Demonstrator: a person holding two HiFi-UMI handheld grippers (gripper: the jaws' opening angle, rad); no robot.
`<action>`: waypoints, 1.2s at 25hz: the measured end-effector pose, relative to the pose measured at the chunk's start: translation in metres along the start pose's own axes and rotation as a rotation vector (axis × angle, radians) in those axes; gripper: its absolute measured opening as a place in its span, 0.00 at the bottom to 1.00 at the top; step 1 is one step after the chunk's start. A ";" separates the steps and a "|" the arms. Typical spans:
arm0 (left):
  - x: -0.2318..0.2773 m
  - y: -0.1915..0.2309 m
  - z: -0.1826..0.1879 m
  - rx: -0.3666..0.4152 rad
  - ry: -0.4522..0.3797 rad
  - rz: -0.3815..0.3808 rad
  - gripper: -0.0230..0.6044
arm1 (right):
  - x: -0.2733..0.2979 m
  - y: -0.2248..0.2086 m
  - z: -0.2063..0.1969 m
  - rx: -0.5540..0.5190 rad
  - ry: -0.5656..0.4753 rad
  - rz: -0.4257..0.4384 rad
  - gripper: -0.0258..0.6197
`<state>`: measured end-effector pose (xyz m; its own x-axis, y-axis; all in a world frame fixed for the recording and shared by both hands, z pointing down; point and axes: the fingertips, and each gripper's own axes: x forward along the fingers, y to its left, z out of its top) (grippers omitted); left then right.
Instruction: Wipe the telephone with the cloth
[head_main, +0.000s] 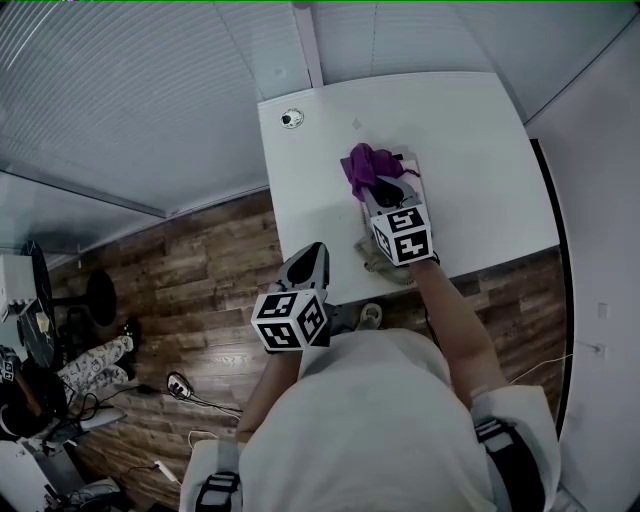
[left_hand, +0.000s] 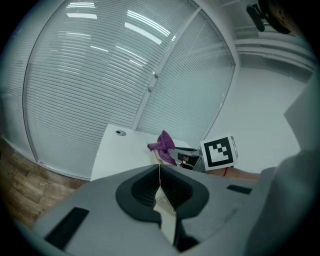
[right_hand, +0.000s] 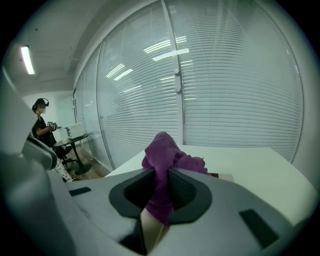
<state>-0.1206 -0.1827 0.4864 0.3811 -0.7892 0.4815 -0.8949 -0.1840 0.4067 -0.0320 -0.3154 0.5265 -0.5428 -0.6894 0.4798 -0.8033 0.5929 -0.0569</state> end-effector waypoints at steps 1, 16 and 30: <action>-0.001 -0.001 0.000 0.001 -0.001 0.000 0.07 | -0.002 0.001 -0.001 -0.001 -0.002 0.001 0.16; -0.011 -0.010 -0.015 -0.008 0.002 -0.008 0.07 | -0.029 0.018 -0.024 -0.020 0.012 0.027 0.17; -0.021 -0.021 -0.023 -0.002 -0.005 -0.025 0.07 | -0.053 0.033 -0.048 -0.013 0.034 0.049 0.17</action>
<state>-0.1048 -0.1488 0.4854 0.4019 -0.7876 0.4671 -0.8848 -0.2027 0.4196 -0.0176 -0.2394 0.5413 -0.5724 -0.6452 0.5059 -0.7727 0.6309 -0.0697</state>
